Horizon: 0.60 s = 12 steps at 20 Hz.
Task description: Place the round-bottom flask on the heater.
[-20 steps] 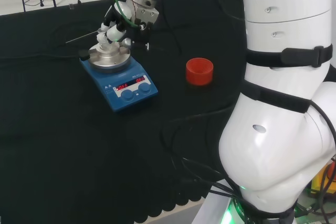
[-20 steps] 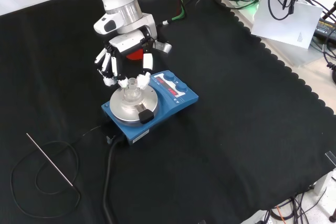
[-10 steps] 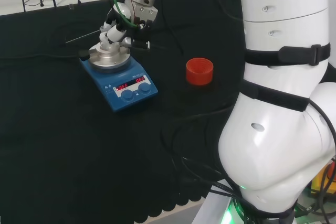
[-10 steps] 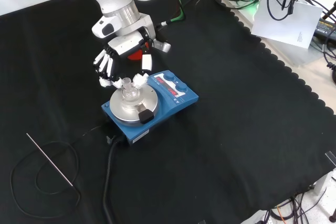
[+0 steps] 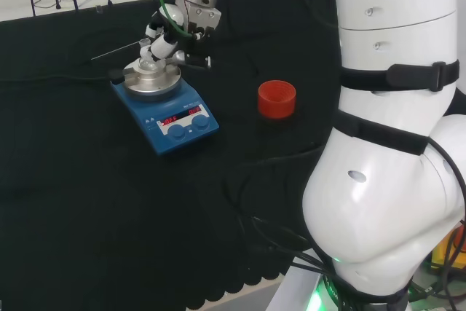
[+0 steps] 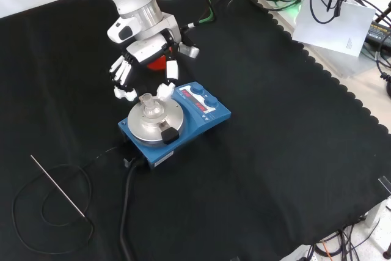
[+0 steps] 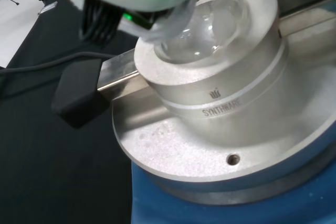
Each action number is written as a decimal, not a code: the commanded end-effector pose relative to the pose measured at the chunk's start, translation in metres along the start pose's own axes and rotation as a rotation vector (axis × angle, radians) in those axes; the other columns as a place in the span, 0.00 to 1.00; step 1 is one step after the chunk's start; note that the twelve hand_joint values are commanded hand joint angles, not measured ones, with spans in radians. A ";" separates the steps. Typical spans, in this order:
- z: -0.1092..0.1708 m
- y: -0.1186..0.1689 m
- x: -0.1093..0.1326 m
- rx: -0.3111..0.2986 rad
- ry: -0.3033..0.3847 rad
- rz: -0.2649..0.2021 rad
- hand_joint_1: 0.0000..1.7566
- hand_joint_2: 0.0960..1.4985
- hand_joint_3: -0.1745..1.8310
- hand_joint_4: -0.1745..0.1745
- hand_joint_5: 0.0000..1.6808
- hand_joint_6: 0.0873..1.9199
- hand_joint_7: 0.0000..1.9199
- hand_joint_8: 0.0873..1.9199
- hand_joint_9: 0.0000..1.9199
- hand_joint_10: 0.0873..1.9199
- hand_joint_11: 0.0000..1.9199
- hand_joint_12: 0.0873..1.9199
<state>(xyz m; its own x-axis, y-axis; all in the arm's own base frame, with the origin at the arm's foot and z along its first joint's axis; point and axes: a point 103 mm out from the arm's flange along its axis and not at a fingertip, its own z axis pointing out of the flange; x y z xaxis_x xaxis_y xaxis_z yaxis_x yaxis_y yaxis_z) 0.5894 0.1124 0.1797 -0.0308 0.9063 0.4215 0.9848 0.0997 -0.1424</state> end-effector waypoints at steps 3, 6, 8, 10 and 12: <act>-0.020 -0.014 -0.005 0.003 -0.033 -0.003 0.55 0.30 0.39 0.27 0.18 0.23 0.19 0.38 0.30 0.36 0.09 0.72; -0.033 -0.026 -0.007 -0.016 -0.034 0.003 0.54 0.31 0.38 0.28 0.18 0.17 0.17 0.38 0.29 0.37 0.07 0.72; -0.043 -0.039 -0.010 -0.027 -0.037 0.013 0.53 0.31 0.38 0.28 0.18 0.15 0.17 0.38 0.28 0.37 0.07 0.72; -0.048 -0.049 -0.012 -0.034 -0.042 0.022 0.53 0.31 0.38 0.29 0.19 0.13 0.17 0.38 0.28 0.37 0.06 0.72; -0.053 -0.060 -0.014 -0.038 -0.044 0.027 0.53 0.31 0.38 0.29 0.19 0.12 0.17 0.38 0.28 0.37 0.06 0.72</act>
<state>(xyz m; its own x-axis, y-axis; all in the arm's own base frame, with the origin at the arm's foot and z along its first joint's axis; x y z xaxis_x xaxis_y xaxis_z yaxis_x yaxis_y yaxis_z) 0.5632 0.0893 0.2158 -0.0309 0.9186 0.3939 0.9883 0.0870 -0.1252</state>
